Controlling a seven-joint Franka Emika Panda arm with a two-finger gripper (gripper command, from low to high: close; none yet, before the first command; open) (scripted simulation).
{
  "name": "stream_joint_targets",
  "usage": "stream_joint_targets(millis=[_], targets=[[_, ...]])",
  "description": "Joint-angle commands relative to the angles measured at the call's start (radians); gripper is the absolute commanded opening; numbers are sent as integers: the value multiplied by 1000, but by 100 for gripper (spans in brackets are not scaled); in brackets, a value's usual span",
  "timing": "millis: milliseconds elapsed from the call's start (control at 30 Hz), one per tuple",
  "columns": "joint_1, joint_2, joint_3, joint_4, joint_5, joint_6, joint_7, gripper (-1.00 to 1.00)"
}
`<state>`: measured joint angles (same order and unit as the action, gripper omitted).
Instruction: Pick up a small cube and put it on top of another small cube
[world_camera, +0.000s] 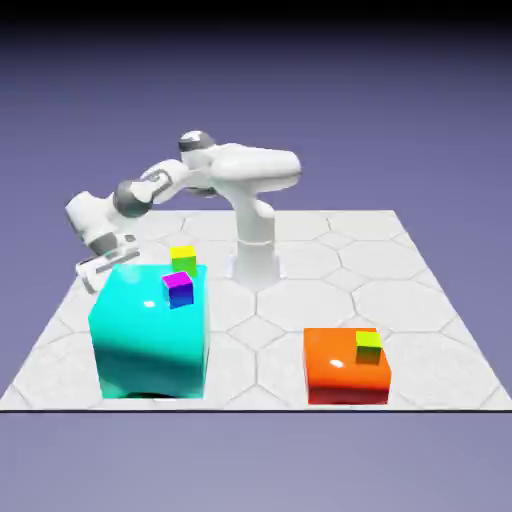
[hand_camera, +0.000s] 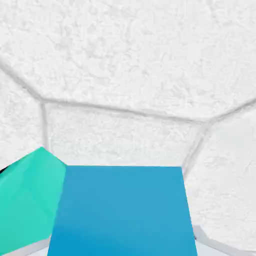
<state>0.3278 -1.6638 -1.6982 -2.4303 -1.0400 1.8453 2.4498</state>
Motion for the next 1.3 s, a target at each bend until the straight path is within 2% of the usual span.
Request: stream_joint_targets(millis=[0, 133, 700, 1267], targets=[[14, 27, 36, -4, 38, 23, -15, -100], [71, 133, 181, -21, 188, 121, -75, -100], [684, 608, 326, -124, 776, 712, 30, -100], [1300, 972, 229, -213, 1190, 1226, 263, -100]])
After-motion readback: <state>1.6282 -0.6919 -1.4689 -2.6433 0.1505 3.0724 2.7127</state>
